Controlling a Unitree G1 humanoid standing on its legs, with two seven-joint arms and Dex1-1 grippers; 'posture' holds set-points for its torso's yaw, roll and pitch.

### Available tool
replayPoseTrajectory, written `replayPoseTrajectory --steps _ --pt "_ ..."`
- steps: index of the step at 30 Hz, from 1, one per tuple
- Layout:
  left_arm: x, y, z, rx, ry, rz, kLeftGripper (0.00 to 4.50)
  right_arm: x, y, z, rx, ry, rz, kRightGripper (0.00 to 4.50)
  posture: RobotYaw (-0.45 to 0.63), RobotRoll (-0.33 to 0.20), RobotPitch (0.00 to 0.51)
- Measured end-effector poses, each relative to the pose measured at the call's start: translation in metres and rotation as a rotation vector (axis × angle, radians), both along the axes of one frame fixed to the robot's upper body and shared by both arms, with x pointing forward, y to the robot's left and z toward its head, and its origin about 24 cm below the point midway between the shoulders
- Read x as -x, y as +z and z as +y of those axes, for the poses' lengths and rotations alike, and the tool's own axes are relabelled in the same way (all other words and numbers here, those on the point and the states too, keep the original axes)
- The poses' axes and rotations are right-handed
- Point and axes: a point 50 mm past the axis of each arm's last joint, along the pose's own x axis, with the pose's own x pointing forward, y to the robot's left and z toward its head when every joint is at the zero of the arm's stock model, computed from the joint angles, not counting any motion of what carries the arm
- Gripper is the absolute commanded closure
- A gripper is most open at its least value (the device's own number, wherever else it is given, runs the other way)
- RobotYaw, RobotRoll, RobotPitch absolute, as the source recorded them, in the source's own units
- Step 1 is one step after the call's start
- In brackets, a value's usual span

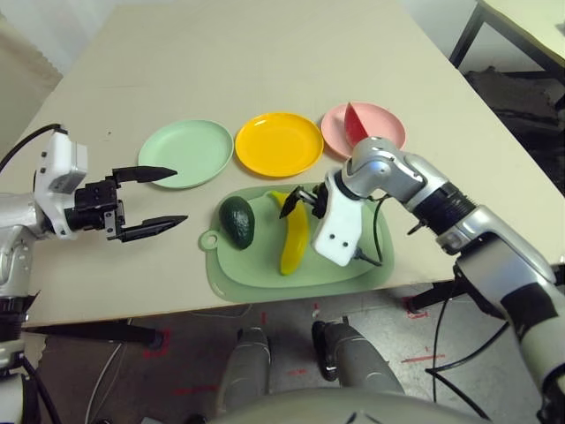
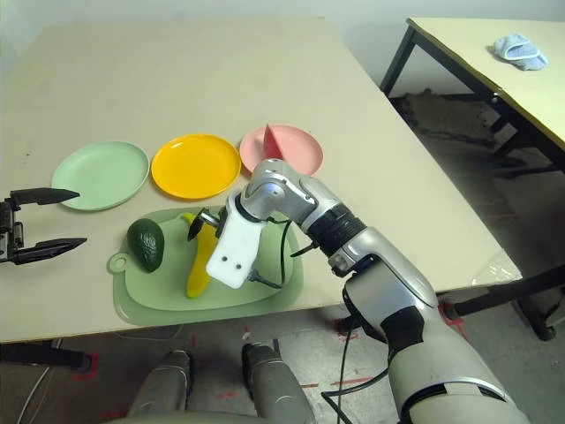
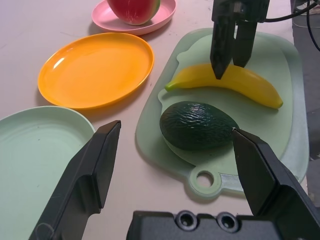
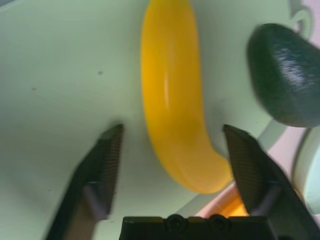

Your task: Place the fruits into color-matched plates.

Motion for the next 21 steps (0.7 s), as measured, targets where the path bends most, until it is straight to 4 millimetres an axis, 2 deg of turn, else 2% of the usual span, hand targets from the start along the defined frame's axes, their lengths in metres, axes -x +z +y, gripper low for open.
replayPoseTrajectory --steps 3,4,11,16,21 --pt "0.001 -0.001 0.000 0.000 0.003 0.002 0.00 -0.002 -0.002 -0.004 0.017 -0.016 0.004 2.69 0.08 0.000 0.158" --pt "0.001 -0.001 0.000 -0.001 0.004 0.000 0.00 -0.002 -0.002 -0.004 0.017 -0.016 0.003 2.84 0.08 0.000 0.158" --pt "0.000 -0.001 0.000 0.005 0.009 -0.009 0.00 -0.003 -0.001 -0.011 0.025 -0.033 0.003 2.84 0.07 0.000 0.156" --pt "-0.001 -0.002 -0.001 0.022 0.010 -0.008 0.00 -0.014 0.007 -0.019 0.052 -0.089 -0.002 2.84 0.06 0.000 0.153" --pt "-0.003 -0.003 -0.003 0.062 0.012 -0.011 0.00 -0.020 0.014 -0.007 0.008 -0.114 0.007 2.84 0.06 0.000 0.153"
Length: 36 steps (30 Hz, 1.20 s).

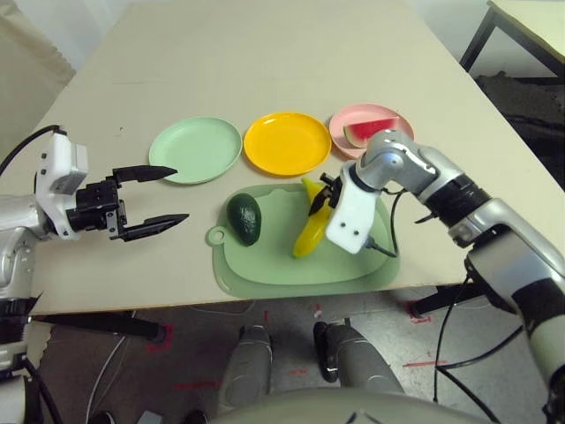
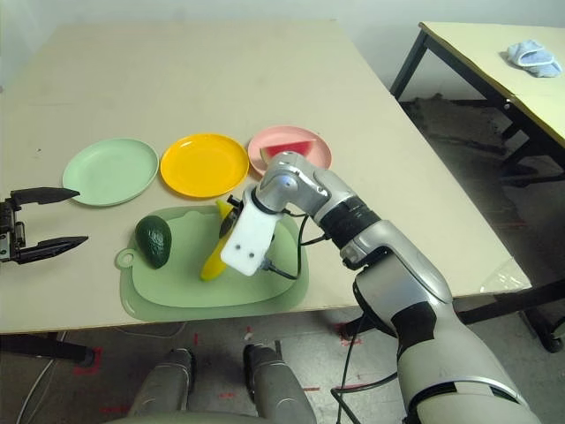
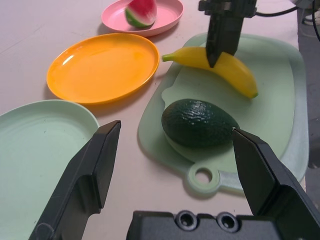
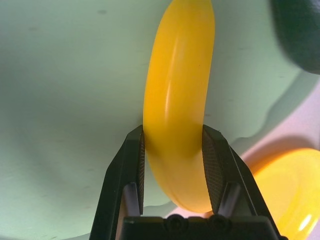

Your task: Place the fruits into color-matched plates.

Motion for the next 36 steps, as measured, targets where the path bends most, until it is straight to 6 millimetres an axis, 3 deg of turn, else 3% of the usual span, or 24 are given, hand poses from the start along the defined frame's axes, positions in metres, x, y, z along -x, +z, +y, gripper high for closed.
replayPoseTrajectory --steps 3,7,10,18,23,33,36 --pt "-0.006 0.001 -0.001 0.048 0.073 0.000 0.00 -0.010 0.011 0.015 -0.092 -0.069 0.004 2.84 0.07 0.000 0.153" --pt "-0.011 -0.003 -0.006 0.121 0.147 0.022 0.00 -0.032 0.050 0.029 -0.259 -0.189 -0.103 2.84 0.07 0.000 0.156" --pt "-0.009 0.001 -0.011 0.160 0.131 0.031 0.00 -0.043 0.062 0.036 -0.328 -0.252 -0.165 2.84 0.07 0.000 0.159" --pt "0.003 0.015 -0.011 0.046 -0.069 0.012 0.00 -0.057 0.042 0.028 -0.320 -0.369 -0.194 2.84 0.08 0.000 0.165" --pt "-0.010 0.023 -0.008 0.054 0.024 -0.041 0.00 -0.060 0.032 0.034 -0.350 -0.429 -0.216 2.84 0.07 0.000 0.166" --pt "-0.017 0.003 -0.007 -0.005 0.138 0.015 0.00 -0.069 0.003 0.017 -0.311 -0.552 -0.276 2.84 0.09 0.000 0.172" --pt "-0.017 0.002 -0.007 -0.007 0.143 0.019 0.00 -0.069 0.003 0.018 -0.309 -0.542 -0.285 1.92 0.09 0.000 0.172"
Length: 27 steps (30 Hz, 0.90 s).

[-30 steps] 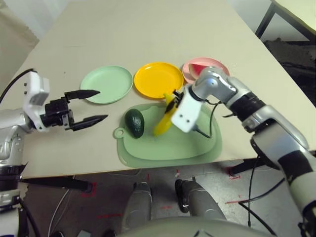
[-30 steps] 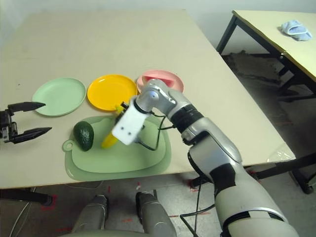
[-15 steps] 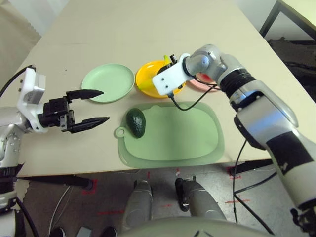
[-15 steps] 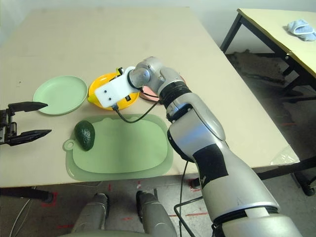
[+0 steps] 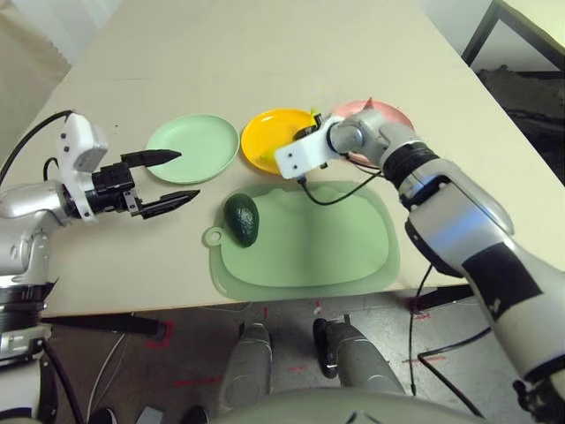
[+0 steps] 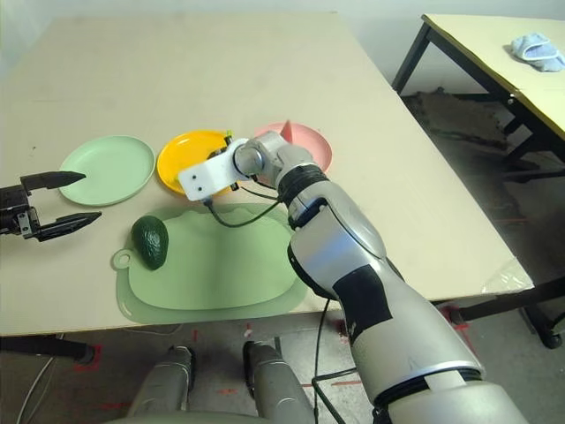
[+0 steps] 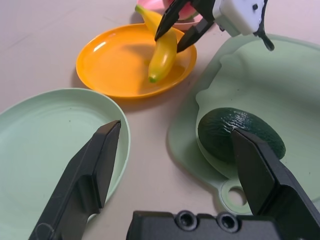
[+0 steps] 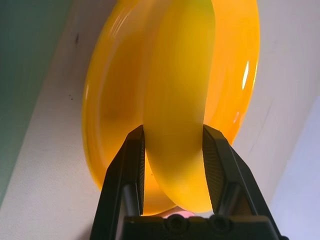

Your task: Place the fruits into color-matched plates.

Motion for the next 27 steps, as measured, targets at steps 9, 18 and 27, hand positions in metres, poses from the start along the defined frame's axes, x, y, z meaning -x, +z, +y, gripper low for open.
replayPoseTrajectory --steps 9,18,27 --pt "-0.001 -0.001 -0.001 0.000 -0.002 -0.009 0.00 0.002 0.010 0.002 -0.003 0.080 -0.040 0.02 0.08 0.000 0.168" --pt "0.008 0.011 0.018 -0.100 -0.083 0.009 0.00 0.024 0.047 -0.007 0.176 0.444 -0.084 0.02 0.08 0.000 0.162" --pt "0.014 0.008 0.022 -0.128 -0.089 -0.021 0.00 0.023 0.054 -0.044 -0.260 0.267 0.185 0.02 0.11 0.000 0.172"
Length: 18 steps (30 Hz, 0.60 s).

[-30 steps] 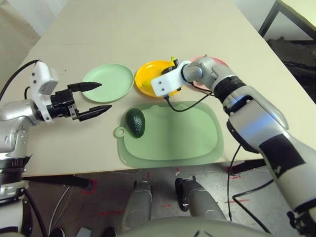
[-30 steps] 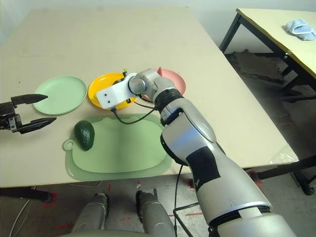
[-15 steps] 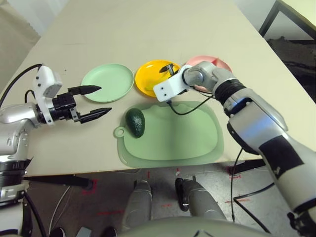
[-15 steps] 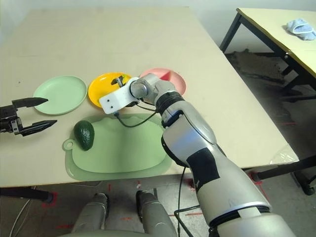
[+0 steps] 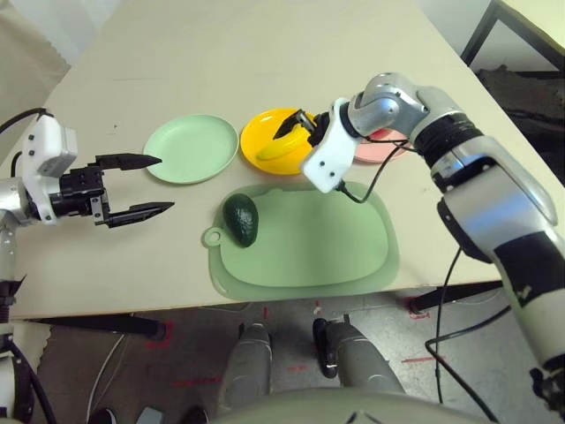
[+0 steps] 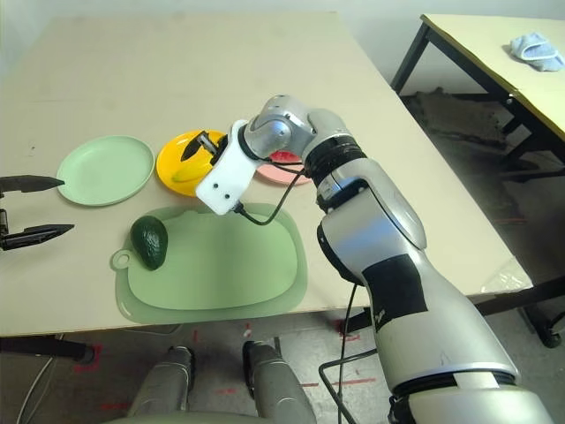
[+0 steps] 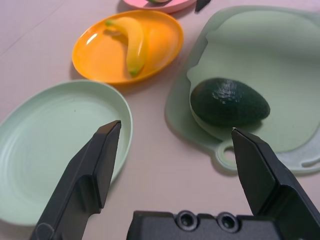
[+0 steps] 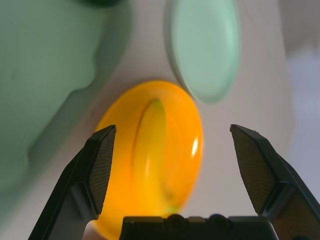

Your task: Place the fruits into color-matched plates.

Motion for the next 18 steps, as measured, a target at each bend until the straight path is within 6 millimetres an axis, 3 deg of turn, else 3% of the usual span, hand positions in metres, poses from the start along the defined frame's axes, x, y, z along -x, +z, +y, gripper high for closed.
replayPoseTrajectory --steps 4,9,14,18 --pt "0.007 -0.014 0.002 -0.005 0.019 0.042 0.00 0.004 -0.013 -0.058 -0.317 -0.274 0.333 0.02 0.09 0.000 0.181" --pt "0.001 -0.008 -0.006 -0.053 -0.010 -0.006 0.00 0.050 -0.052 -0.098 -0.690 -0.444 0.706 0.02 0.06 0.000 0.185" --pt "-0.021 -0.004 -0.028 -0.213 -0.161 -0.062 0.00 0.090 -0.110 -0.111 -0.895 -0.484 0.823 0.02 0.02 0.000 0.175" --pt "-0.039 0.011 -0.041 -0.344 -0.292 -0.138 0.00 0.107 -0.122 -0.112 -0.890 -0.353 0.755 0.02 -0.02 0.000 0.174"
